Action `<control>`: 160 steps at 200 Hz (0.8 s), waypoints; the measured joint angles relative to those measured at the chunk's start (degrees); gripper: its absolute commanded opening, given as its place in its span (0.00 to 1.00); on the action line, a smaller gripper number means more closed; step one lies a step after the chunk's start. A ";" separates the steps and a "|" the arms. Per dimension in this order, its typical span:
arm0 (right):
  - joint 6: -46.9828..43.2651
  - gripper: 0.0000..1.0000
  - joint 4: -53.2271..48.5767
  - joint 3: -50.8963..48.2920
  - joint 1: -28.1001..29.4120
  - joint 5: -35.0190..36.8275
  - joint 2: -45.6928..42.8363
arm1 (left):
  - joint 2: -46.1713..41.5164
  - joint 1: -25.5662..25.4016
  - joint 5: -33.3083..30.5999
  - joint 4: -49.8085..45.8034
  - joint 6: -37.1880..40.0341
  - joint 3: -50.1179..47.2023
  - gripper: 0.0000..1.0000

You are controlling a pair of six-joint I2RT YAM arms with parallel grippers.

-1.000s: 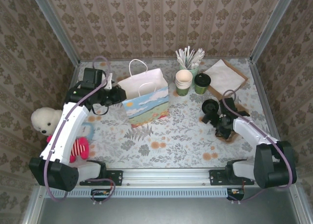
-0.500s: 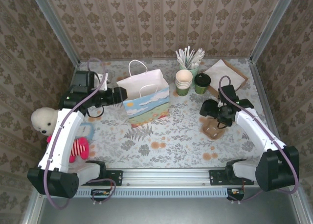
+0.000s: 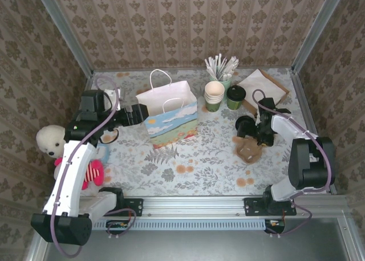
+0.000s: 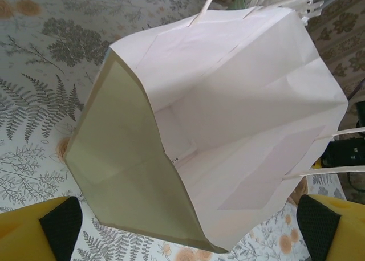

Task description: Pack the takeout coffee

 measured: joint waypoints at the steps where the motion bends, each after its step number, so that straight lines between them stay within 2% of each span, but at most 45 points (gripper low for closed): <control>1: 0.07 1.00 0.00 -0.02 0.04 -0.11 0.00 | -0.09 0.07 0.00 0.11 -0.09 -0.09 1.00; 28: 3.34 1.00 0.04 -2.10 2.21 -2.29 -1.53 | -1.22 0.13 -0.35 1.75 -1.01 -1.77 1.00; 64: 16.39 1.00 1.62 -10.82 9.53 -7.37 -9.16 | -0.96 0.13 -0.33 3.10 -2.08 -2.86 1.00; 94: 24.00 1.00 2.69 -11.82 13.16 -8.81 -14.43 | -0.24 0.15 -0.15 4.11 -2.43 -2.86 1.00; 115: 23.10 0.99 2.45 -11.23 14.12 -9.20 -15.69 | 0.35 0.15 -0.13 4.24 -2.49 -2.86 1.00; 160: 14.27 0.91 -1.70 -6.16 17.68 -8.79 -13.25 | 0.44 0.13 -0.13 4.37 -2.60 -2.86 1.00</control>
